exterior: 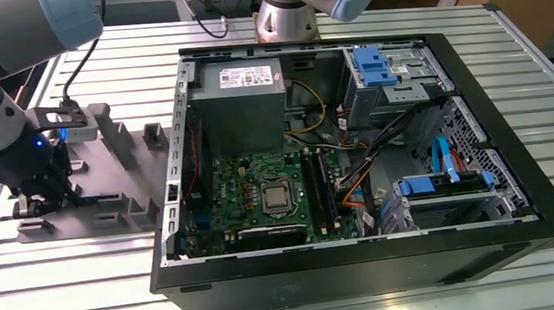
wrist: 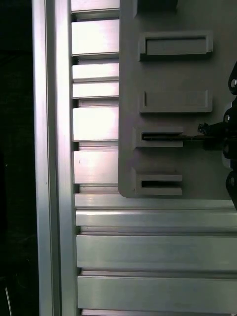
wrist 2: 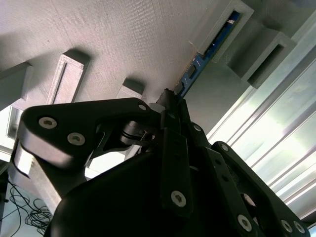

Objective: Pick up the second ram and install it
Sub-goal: 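Pick up the second ram and move it above second insertion slot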

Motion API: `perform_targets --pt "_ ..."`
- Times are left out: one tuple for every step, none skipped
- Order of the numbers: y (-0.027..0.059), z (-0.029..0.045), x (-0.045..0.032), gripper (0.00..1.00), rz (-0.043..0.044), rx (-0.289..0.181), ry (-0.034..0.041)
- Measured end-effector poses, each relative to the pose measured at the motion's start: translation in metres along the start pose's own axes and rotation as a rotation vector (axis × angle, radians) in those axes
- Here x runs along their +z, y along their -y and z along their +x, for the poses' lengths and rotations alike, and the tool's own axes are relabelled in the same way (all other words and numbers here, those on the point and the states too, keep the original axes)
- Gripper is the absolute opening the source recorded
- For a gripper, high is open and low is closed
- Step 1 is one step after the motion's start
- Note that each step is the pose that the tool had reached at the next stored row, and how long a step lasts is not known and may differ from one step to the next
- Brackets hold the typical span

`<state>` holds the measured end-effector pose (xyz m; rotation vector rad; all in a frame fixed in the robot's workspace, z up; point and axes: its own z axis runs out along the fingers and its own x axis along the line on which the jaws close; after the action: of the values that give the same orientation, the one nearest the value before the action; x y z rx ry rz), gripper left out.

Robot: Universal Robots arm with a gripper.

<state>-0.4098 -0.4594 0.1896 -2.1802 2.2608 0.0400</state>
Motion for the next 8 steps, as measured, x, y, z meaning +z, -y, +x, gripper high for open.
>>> perform_targets --pt "0.0000 0.0000 -0.0006 0.14 -0.0002 0.000 -0.0001" --pt "0.0000 0.0000 -0.0011 0.14 -0.0001 0.000 -0.0001" --pt "0.0000 0.0000 -0.0013 0.14 0.0001 0.000 0.0000" --pt "0.0000 0.0000 -0.0017 0.14 -0.0001 0.000 -0.0001" --pt "-0.0001 0.0000 -0.0023 0.14 -0.0003 0.000 -0.0002" --pt "-0.0001 0.0000 -0.0026 0.14 -0.0001 0.000 -0.0001" --pt "-0.0001 0.0000 -0.0027 0.14 -0.0001 0.000 0.0000" --pt "0.0000 0.0000 -0.0027 0.14 0.0001 0.000 0.0000"
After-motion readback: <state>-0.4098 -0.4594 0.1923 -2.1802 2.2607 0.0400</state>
